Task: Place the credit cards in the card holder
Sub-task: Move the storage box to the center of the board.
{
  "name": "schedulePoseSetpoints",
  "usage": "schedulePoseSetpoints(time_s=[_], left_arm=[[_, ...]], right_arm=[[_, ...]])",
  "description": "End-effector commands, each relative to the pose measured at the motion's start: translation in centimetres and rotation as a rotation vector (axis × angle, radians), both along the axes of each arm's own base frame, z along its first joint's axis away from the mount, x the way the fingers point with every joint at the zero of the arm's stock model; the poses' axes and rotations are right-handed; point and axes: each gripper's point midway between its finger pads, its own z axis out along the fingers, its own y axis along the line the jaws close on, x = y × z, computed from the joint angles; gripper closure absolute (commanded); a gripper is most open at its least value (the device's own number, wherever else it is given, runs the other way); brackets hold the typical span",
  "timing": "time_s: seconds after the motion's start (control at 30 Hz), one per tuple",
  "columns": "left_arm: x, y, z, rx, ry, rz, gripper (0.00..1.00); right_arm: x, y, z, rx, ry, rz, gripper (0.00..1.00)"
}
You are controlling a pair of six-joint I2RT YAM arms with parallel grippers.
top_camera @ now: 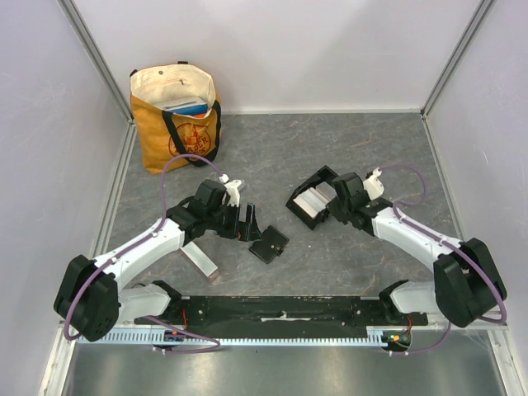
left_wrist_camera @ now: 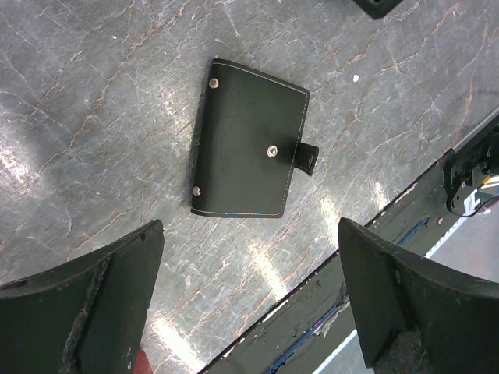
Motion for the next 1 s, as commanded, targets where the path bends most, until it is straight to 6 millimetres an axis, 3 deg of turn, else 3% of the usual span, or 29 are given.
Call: schedulePoseSetpoints(time_s=[0.0,0.3,0.43,0.5,0.77,0.87,0.97], left_arm=[[0.8,-0.7,1.4,-0.037,-0.032,-0.007,0.03],[1.1,-1.3,1.9,-0.061,-0.034,-0.018,0.03],[1.7,-2.1,2.6,-0.097,-0.045,-0.022,0.02],[2.1,-2.7,2.9,-0.121,-0.046,-0.022,0.02],[4.1,-5.0,3.5,-0.204,-0.034,-0.003,0.04],[5.0,-5.9,3.4,-0.233,-0.019,0.015,0.13],[5.7,-6.9,2.6,-0.254,0.023,0.019,0.42]], right_arm=[[-1.5,0.7,0.3,0.066,-0.020,-0.097,0.78],[-3.1,2.8,1.2,0.145,-0.090,-0.213,0.74],[-3.0,2.9,1.8,0.114,-0.106,-0.184,0.59],[-2.7,2.8,2.7,0.068,-0.129,-0.138,0.50],[-2.9,2.5,7.4,-0.090,-0.235,0.099,0.39],[-1.6,4.2,11.0,-0.185,-0.349,0.328,0.23],[0.3,5.3,12.4,-0.317,-0.351,0.565,0.16]])
